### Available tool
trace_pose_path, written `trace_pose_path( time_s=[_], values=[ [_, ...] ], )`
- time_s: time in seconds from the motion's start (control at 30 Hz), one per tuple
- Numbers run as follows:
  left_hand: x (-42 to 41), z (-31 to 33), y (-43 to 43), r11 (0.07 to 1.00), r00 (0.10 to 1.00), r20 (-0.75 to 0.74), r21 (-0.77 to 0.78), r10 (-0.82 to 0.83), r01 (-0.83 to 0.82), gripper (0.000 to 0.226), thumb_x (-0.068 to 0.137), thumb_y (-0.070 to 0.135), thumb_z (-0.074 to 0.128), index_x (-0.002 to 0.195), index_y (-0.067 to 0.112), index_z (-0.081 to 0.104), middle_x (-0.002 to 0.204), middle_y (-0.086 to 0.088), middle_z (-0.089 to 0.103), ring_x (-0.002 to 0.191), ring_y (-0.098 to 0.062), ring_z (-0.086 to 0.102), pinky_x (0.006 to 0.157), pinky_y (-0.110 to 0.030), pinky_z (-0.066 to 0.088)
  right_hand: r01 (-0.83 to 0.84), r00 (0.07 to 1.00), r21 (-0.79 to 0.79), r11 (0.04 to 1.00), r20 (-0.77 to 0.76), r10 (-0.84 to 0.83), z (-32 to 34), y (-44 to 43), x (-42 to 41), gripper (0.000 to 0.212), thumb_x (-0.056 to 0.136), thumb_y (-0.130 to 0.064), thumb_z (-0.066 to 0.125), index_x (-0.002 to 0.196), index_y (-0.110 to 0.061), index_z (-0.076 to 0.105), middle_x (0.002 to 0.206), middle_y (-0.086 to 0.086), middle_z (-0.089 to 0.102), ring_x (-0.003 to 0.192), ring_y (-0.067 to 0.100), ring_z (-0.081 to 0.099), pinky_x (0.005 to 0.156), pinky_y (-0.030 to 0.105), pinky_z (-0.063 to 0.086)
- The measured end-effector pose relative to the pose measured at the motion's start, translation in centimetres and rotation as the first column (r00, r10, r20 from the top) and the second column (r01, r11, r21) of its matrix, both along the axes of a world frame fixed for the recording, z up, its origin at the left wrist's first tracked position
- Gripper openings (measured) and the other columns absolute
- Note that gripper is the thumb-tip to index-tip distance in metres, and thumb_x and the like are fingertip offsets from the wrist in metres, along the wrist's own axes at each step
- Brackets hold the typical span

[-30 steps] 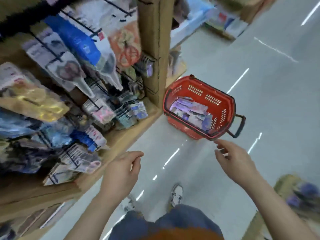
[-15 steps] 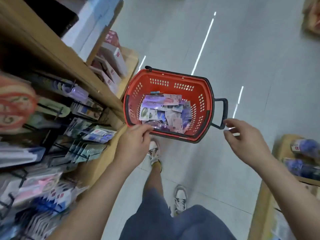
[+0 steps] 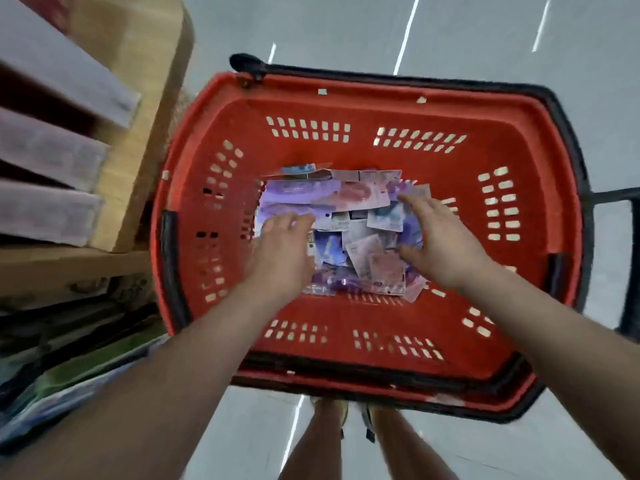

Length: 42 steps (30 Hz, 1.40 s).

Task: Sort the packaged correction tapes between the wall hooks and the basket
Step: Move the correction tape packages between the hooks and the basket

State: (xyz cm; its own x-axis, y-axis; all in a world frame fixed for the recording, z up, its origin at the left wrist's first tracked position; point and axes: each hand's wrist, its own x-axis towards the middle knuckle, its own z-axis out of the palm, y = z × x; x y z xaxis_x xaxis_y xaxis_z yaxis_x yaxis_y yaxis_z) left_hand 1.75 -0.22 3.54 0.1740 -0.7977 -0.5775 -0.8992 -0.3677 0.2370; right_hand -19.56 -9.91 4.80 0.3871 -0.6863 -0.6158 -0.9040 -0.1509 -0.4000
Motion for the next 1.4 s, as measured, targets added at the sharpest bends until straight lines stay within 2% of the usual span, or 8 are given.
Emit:
trace_pose_path(
  time_s=[0.23, 0.5, 0.67, 0.83, 0.97, 1.1, 1.2, 1.4],
  values=[
    [0.6, -14.3, -3.5, 0.972, 0.932, 0.285, 0.000, -0.226, 0.235, 0.089, 0.086, 0.019, 0.064, 0.156, 0.025, 0.008, 0.161, -0.014, 0.012, 0.148, -0.034, 0.014, 0.115, -0.055, 0.020, -0.287, 0.955, -0.111, 0.951, -0.115, 0.275, -15.3, -2.6, 3.8, 0.081, 0.087, -0.012, 0.059, 0.155, -0.025, 0.018, 0.159, 0.011, 0.025, 0.143, 0.034, 0.028, 0.106, 0.052, 0.041],
    [2.0, -17.8, -4.5, 0.854, 0.807, 0.490, -0.208, -0.331, 0.477, 0.069, 0.071, 0.023, 0.077, 0.135, 0.012, 0.053, 0.131, -0.016, 0.054, 0.108, -0.036, 0.056, 0.076, -0.041, 0.051, -0.322, 0.943, -0.318, 0.892, -0.190, 0.273, -19.2, -3.3, 6.9, 0.063, 0.092, -0.036, 0.065, 0.148, -0.032, 0.038, 0.135, 0.011, 0.052, 0.124, 0.036, 0.050, 0.097, 0.052, 0.041],
    [2.7, -16.3, -5.7, 0.863, 0.863, 0.408, -0.269, -0.300, 0.427, 0.065, 0.075, 0.030, 0.076, 0.133, 0.010, 0.055, 0.129, -0.015, 0.057, 0.109, -0.038, 0.057, 0.084, -0.046, 0.049, -0.203, 0.979, -0.162, 0.966, -0.046, 0.199, -16.6, -6.0, 4.6, 0.039, 0.098, -0.032, 0.054, 0.135, -0.019, 0.057, 0.126, 0.015, 0.059, 0.115, 0.037, 0.057, 0.086, 0.042, 0.047],
    [2.7, -15.9, -7.2, 0.878, 0.840, 0.400, -0.150, -0.366, 0.454, 0.045, 0.079, 0.026, 0.078, 0.119, 0.013, 0.063, 0.110, -0.010, 0.064, 0.096, -0.035, 0.061, 0.064, -0.039, 0.049, 0.083, 0.996, 0.092, 0.992, 0.027, -0.086, -14.7, -4.6, 1.5, 0.054, 0.095, -0.006, 0.050, 0.145, -0.025, 0.041, 0.112, 0.020, 0.065, 0.092, 0.042, 0.065, 0.075, 0.040, 0.051],
    [2.9, -14.3, -8.4, 0.886, 0.871, 0.369, -0.203, -0.324, 0.416, 0.016, 0.088, 0.012, 0.067, 0.104, 0.010, 0.070, 0.101, -0.009, 0.065, 0.094, -0.034, 0.059, 0.059, -0.037, 0.041, 0.507, 0.773, 0.402, 0.763, 0.180, -0.608, -14.5, -1.6, 0.9, 0.053, 0.091, 0.010, 0.040, 0.108, -0.031, 0.069, 0.097, 0.008, 0.069, 0.058, 0.028, 0.054, 0.055, 0.034, 0.045],
    [-1.1, -9.6, -9.1, 0.914, 0.991, 0.054, -0.384, -0.122, 0.133, 0.022, 0.097, 0.021, 0.055, 0.098, 0.003, 0.068, 0.098, -0.013, 0.064, 0.092, -0.035, 0.059, 0.066, -0.040, 0.042, 0.586, 0.438, 0.697, 0.414, 0.158, -0.885, -12.5, 0.8, 2.9, 0.020, 0.092, -0.026, 0.066, 0.108, -0.017, 0.074, 0.098, 0.002, 0.076, 0.093, 0.019, 0.069, 0.084, 0.038, 0.056],
    [-5.8, -7.6, -8.7, 0.941, 0.962, -0.252, -0.289, 0.103, -0.176, 0.024, 0.098, 0.027, 0.055, 0.102, 0.009, 0.069, 0.098, -0.014, 0.069, 0.091, -0.035, 0.063, 0.067, -0.036, 0.039, 0.385, 0.301, 0.864, 0.325, 0.216, -0.929, -10.6, 1.2, 3.9, 0.055, 0.074, -0.049, 0.060, 0.113, -0.010, 0.068, 0.101, 0.003, 0.076, 0.088, 0.015, 0.073, 0.076, 0.036, 0.060],
    [-8.1, -9.0, -8.1, 0.773, 0.391, -0.718, 0.322, 0.576, -0.547, 0.037, 0.076, 0.017, 0.050, 0.110, 0.014, 0.064, 0.106, -0.009, 0.071, 0.095, -0.021, 0.066, 0.088, -0.039, 0.055, 0.477, 0.186, 0.844, 0.247, 0.178, -0.966, -11.4, 0.2, 3.6, 0.031, 0.091, -0.034, 0.060, 0.109, -0.009, 0.065, 0.074, 0.003, 0.072, 0.059, 0.010, 0.068, 0.049, 0.020, 0.050]
  ],
)
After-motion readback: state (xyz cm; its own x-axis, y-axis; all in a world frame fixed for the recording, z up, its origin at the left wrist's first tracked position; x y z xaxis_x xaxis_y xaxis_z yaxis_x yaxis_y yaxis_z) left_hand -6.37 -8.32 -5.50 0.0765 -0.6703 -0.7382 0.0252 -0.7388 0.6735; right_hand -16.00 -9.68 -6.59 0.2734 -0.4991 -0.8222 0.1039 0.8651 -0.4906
